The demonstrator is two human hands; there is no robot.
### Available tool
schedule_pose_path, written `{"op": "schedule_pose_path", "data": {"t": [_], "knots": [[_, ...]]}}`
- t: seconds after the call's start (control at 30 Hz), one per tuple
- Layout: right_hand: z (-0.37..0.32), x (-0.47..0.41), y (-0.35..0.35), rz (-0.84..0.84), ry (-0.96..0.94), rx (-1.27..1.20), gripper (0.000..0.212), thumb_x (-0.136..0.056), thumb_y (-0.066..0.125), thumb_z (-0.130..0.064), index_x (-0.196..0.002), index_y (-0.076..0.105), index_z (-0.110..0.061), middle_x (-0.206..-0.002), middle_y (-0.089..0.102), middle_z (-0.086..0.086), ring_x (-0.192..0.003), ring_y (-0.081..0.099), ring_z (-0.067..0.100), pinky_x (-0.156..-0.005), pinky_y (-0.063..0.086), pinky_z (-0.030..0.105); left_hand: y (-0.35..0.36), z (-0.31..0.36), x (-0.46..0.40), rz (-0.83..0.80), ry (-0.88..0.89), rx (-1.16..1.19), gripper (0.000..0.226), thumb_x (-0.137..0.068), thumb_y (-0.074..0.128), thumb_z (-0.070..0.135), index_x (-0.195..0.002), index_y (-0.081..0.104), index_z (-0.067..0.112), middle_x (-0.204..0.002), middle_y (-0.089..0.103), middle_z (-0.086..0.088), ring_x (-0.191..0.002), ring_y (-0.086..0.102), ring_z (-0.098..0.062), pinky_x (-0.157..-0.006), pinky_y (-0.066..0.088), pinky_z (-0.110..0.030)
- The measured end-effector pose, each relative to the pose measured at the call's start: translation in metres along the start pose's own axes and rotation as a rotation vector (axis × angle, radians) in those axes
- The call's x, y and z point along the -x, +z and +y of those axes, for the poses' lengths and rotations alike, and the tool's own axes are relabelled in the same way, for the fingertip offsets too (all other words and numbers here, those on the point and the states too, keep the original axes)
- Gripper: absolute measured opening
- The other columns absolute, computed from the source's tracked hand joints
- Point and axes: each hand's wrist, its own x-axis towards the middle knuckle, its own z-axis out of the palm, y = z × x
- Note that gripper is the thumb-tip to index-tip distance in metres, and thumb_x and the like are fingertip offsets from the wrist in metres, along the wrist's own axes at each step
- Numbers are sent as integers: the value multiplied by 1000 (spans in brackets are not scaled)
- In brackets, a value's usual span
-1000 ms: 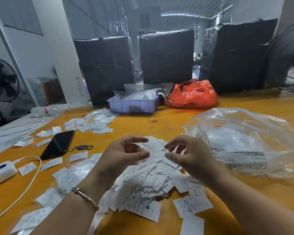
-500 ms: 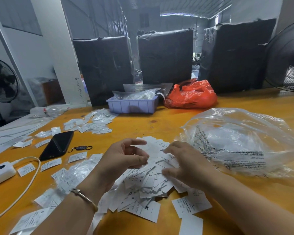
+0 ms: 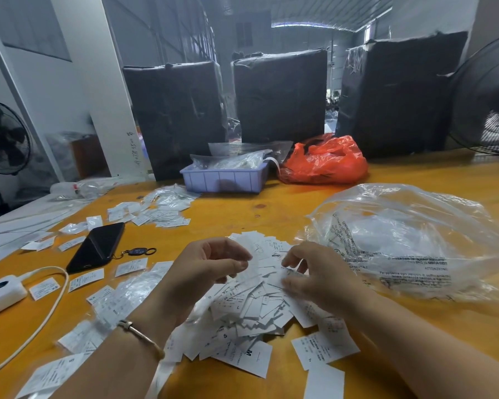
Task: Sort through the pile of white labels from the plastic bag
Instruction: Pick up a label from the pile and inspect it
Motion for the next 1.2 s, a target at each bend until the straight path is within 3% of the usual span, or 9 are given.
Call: {"op": "schedule_pose_path", "data": {"t": [0.2, 0.33, 0.5, 0.6, 0.73, 0.83, 0.93, 1.1, 1.2], "knots": [[1, -3, 0, 133, -15, -18, 8, -86, 64, -18, -82, 70, -15, -78, 65, -4, -76, 59, 12, -67, 48, 26, -1, -2, -2, -14, -33, 138, 12, -72, 70, -9, -80, 63, -3, -74, 69, -13, -70, 70, -25, -64, 57, -28], [3, -3, -2, 213, -25, -94, 10, -81, 67, -9, -78, 72, -18, -88, 68, -4, -86, 61, 11, -79, 50, 33, 0, 0, -1, -31, -36, 88, 29, -63, 80, -6, -87, 67, 3, -78, 71, -10, -74, 67, -21, -72, 57, -28], [2, -1, -9, 303, 6, -428, 24, -77, 69, 1, -72, 77, -21, -87, 71, -8, -88, 65, 7, -82, 52, 28, 2, -1, 1, -46, -30, -12, 19, -79, 75, -1, -93, 77, 12, -92, 75, -10, -79, 65, -10, -72, 50, -20], [-1, -1, -11, 290, 25, -519, 30, -80, 63, 4, -73, 75, -23, -74, 74, -5, -72, 69, 7, -73, 57, 28, 2, 0, 1, -45, -16, -35, 11, -78, 78, 6, -86, 75, 12, -88, 76, -2, -74, 64, -7, -70, 48, -22], [-1, -3, -6, 230, 44, -438, 22, -84, 59, -5, -86, 75, -21, -84, 73, -7, -83, 69, 12, -78, 57, 32, 1, -2, -1, -16, -9, 16, 8, -81, 72, -4, -85, 70, 2, -79, 73, -10, -72, 69, -19, -73, 56, -28], [-4, -2, -6, 164, -12, -455, 15, -87, 63, -28, -90, 76, -20, -84, 72, -12, -82, 66, 0, -67, 50, 19, 3, -3, -1, -17, 0, 26, 9, -81, 72, -6, -87, 66, -6, -81, 73, -17, -72, 71, -22, -71, 59, -28], [-10, 1, -3, 65, -123, -398, 36, -80, 63, -52, -89, 75, -20, -81, 71, -12, -77, 64, -3, -66, 50, 16, 5, -2, 0, -30, 23, -1, 9, -81, 74, 0, -87, 67, -3, -84, 74, -18, -73, 71, -20, -70, 56, -26], [-10, 0, 1, 103, -204, -367, 7, -82, 74, -24, -80, 76, -18, -66, 65, -16, -66, 61, -2, -60, 45, 14, 7, -2, 1, -39, 76, -32, 10, -80, 77, 7, -84, 71, 0, -80, 71, -18, -72, 67, -18, -69, 50, -29], [-11, 0, 0, 87, -235, -397, 6, -81, 75, -27, -75, 74, -24, -64, 65, -17, -65, 61, -2, -59, 45, 13, 6, -2, 1, -56, 76, -34, 11, -77, 80, 11, -82, 73, 4, -78, 71, -15, -72, 66, -17, -69, 50, -28]]}}
